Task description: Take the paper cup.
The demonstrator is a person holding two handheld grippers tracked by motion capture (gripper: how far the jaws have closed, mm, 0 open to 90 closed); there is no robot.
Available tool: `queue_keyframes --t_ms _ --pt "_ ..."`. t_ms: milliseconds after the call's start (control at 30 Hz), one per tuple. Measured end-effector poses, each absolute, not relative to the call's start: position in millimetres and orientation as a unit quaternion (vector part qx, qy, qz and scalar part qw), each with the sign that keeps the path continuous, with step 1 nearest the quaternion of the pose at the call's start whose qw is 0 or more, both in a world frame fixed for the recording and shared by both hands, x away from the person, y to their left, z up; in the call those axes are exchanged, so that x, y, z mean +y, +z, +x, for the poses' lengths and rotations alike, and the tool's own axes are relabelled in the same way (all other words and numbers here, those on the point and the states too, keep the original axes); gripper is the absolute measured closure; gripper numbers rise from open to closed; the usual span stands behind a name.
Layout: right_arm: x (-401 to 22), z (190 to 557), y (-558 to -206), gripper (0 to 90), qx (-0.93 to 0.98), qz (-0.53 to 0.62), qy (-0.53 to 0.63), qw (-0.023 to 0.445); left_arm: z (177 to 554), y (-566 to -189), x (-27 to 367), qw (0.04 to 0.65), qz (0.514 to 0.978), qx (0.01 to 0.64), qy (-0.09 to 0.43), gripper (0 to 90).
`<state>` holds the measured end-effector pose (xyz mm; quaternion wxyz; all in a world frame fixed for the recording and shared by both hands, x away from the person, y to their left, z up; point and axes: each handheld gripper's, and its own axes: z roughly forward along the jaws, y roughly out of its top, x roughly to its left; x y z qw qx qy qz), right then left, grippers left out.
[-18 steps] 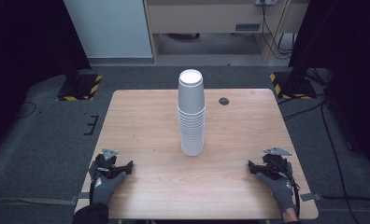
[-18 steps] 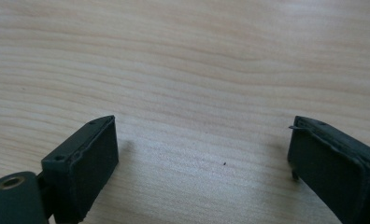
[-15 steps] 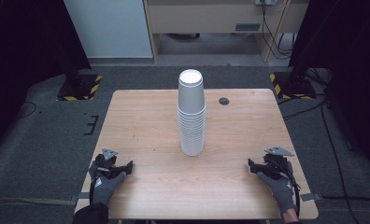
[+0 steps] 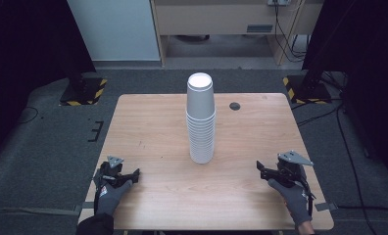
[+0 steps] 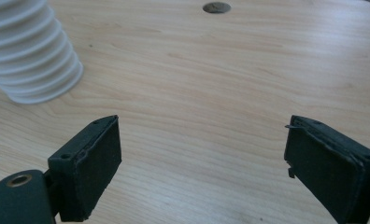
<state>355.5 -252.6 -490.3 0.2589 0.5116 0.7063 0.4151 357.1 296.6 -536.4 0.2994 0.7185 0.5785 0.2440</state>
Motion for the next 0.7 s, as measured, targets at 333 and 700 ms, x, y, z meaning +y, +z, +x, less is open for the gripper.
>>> queue_keyframes --t_ms 333,700 --pt "-239.5 347.6 -458.6 11.3 0.696 0.479 0.463 0.267 358.1 -536.6 295.9 0.299 0.722 0.576 0.240 4.3" --pt "-230.1 341.7 -427.1 11.7 0.688 0.455 0.497 0.271 358.3 -536.7 295.9 0.298 0.723 0.575 0.239 3.8"
